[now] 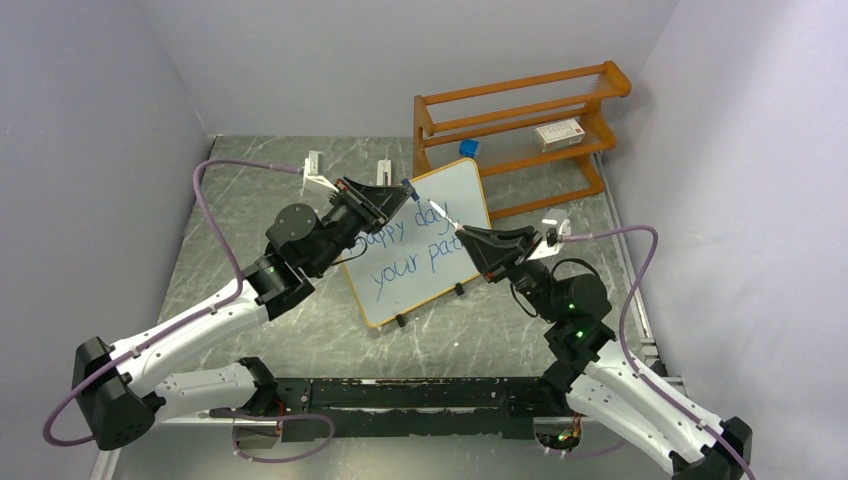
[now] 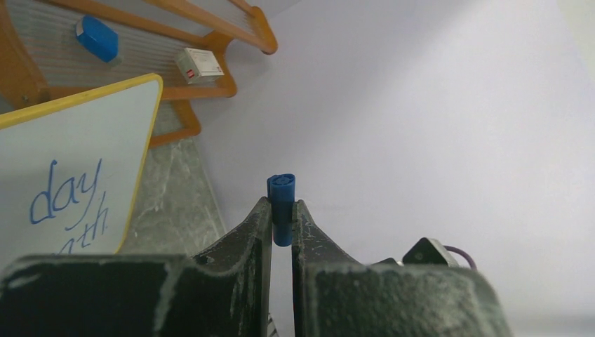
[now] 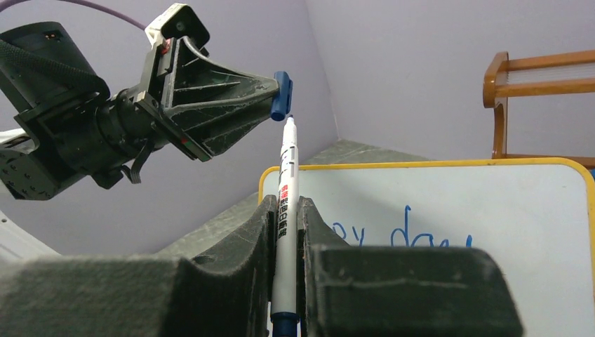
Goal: Write a sentence on the whiteboard
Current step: Close the whiteboard marker at the center of the board.
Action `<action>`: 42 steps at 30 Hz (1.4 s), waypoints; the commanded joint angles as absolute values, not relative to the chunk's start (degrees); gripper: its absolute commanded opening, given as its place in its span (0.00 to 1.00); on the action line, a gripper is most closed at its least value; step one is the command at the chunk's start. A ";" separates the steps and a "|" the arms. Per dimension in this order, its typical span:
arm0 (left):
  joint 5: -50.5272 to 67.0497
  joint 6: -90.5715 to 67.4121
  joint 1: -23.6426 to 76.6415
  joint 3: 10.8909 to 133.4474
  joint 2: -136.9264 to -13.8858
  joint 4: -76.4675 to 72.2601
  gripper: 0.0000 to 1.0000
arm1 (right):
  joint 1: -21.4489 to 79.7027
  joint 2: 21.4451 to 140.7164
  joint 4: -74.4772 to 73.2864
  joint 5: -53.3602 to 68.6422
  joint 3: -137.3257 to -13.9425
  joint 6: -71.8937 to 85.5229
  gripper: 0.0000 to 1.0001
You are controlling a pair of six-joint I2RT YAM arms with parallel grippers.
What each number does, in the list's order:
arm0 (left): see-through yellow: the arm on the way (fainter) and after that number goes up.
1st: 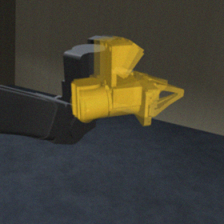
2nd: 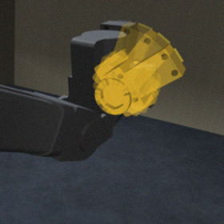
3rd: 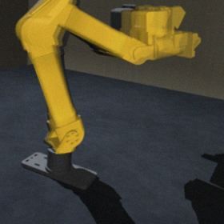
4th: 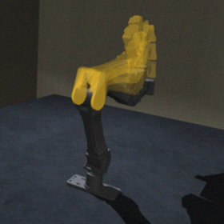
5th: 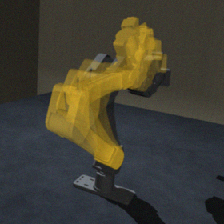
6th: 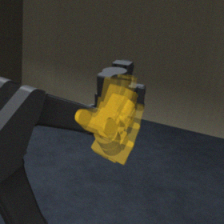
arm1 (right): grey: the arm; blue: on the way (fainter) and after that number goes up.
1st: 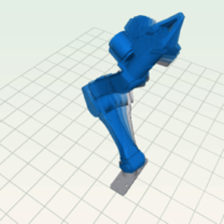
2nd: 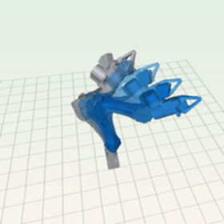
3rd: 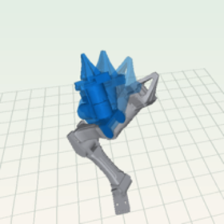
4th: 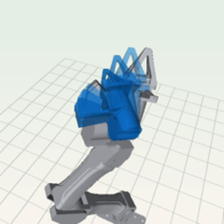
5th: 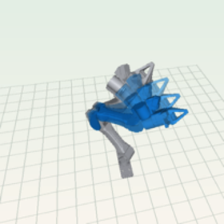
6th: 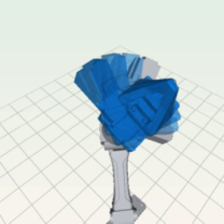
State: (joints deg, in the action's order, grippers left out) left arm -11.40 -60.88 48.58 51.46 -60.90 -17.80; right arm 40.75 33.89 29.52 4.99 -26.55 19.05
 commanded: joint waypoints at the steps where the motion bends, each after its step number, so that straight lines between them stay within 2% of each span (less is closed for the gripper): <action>1: -11.00 -63.40 48.25 50.68 -61.96 -24.19 0.05 | 40.47 35.28 34.81 6.34 -26.33 18.94 0.00; 42: -7.84 -64.57 48.25 50.43 -63.53 -27.77 0.05 | 40.51 35.53 34.67 5.27 -25.49 19.45 0.00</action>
